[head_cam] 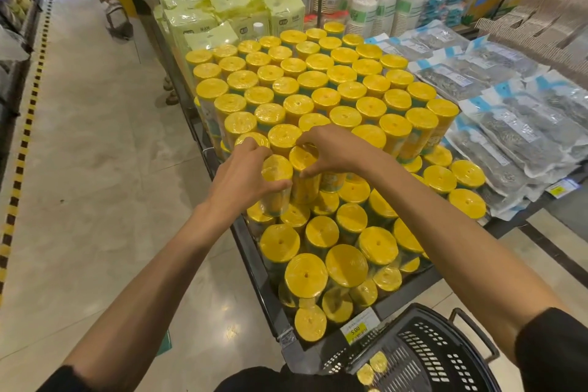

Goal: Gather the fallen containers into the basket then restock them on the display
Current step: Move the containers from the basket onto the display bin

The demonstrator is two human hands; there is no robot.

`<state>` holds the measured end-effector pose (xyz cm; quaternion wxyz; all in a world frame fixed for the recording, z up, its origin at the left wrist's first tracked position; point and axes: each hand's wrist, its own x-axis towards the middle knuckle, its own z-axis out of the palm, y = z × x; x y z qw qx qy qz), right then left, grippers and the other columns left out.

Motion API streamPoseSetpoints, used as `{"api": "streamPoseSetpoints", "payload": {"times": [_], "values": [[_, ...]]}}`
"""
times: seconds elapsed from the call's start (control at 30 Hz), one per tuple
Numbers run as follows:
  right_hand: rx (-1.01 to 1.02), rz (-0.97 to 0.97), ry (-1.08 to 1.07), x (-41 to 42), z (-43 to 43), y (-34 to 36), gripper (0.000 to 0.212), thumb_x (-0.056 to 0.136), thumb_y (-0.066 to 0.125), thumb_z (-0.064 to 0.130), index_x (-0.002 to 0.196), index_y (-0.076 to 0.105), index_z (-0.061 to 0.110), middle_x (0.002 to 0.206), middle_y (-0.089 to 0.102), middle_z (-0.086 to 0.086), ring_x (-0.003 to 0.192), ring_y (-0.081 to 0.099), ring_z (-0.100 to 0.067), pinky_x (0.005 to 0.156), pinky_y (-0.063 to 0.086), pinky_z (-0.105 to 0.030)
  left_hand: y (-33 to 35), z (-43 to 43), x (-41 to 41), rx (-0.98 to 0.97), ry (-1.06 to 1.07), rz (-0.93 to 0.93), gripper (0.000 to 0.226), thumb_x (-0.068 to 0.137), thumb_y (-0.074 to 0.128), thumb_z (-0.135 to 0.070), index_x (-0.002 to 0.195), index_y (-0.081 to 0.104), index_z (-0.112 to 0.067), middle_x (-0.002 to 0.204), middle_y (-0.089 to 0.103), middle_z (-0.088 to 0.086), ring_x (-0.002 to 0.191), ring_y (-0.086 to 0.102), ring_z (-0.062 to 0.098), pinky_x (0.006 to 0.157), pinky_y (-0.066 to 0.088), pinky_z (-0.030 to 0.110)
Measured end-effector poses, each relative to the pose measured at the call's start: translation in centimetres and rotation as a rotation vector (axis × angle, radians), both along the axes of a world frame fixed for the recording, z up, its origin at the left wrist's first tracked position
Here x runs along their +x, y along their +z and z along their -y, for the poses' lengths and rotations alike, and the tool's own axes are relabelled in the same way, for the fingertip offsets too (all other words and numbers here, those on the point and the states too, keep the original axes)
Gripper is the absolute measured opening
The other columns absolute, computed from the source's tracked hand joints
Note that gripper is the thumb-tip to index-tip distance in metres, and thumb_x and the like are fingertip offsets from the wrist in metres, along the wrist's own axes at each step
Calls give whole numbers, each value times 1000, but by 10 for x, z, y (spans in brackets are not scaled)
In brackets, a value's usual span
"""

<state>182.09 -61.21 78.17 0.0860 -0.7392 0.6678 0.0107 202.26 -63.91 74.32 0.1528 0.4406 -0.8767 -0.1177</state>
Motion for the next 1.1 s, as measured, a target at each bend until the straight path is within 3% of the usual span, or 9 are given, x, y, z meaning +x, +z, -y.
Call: {"api": "streamPoseSetpoints", "payload": {"times": [0.1, 0.23, 0.33, 0.43, 0.7, 0.93, 1.1], "values": [[-21, -22, -19, 1, -4, -2, 73, 73, 79, 54, 130, 56, 15, 127, 58, -6, 112, 55, -24, 88, 51, -42, 0, 1, 0, 36, 1, 12, 76, 71, 73, -64, 129, 54, -20, 120, 48, 2, 109, 51, 20, 79, 51, 38], [-50, 34, -84, 0, -20, -7, 76, 75, 81, 44, 139, 49, 21, 136, 52, -4, 121, 51, -24, 92, 50, -40, 5, 4, 1, 86, -24, 53, 76, 73, 74, -62, 132, 53, -19, 123, 46, 4, 111, 50, 23, 82, 50, 40], [-113, 95, -165, -7, -42, -9, 69, 81, 76, 43, 141, 47, 24, 138, 51, -3, 126, 48, -21, 93, 47, -36, 11, 5, 0, 10, -70, 117, 64, 80, 67, -60, 127, 57, -18, 119, 51, 8, 111, 49, 27, 81, 49, 42], [-113, 66, -302, -14, -69, -10, 63, 88, 68, 45, 142, 47, 20, 138, 49, -6, 125, 49, -25, 92, 50, -40, 19, 0, -7, -117, -133, 180, 53, 86, 62, -55, 121, 59, -15, 118, 54, 13, 112, 49, 33, 82, 48, 48], [15, -127, -617, -20, -167, -25, 55, 89, 64, 45, 130, 54, 12, 127, 51, -15, 114, 50, -35, 84, 48, -45, 28, -43, -51, 3, -569, 232, 61, 87, 64, -49, 137, 49, -18, 135, 49, 15, 124, 45, 36, 96, 44, 46], [126, -111, -936, 13, -288, -51, 60, 86, 64, 51, 133, 51, 15, 131, 49, -16, 120, 48, -38, 96, 46, -49, 9, -115, -71, -161, -873, 334, 57, 90, 59, -47, 136, 48, -15, 132, 50, 15, 124, 44, 36, 93, 45, 48], [148, -97, -1116, 43, -366, -58, 58, 88, 62, 43, 138, 49, 16, 140, 46, -13, 127, 44, -33, 100, 40, -46, -4, -173, -77, -228, -1033, 396, 58, 91, 58, -47, 137, 47, -13, 131, 51, 16, 120, 47, 40, 94, 45, 50]]}}
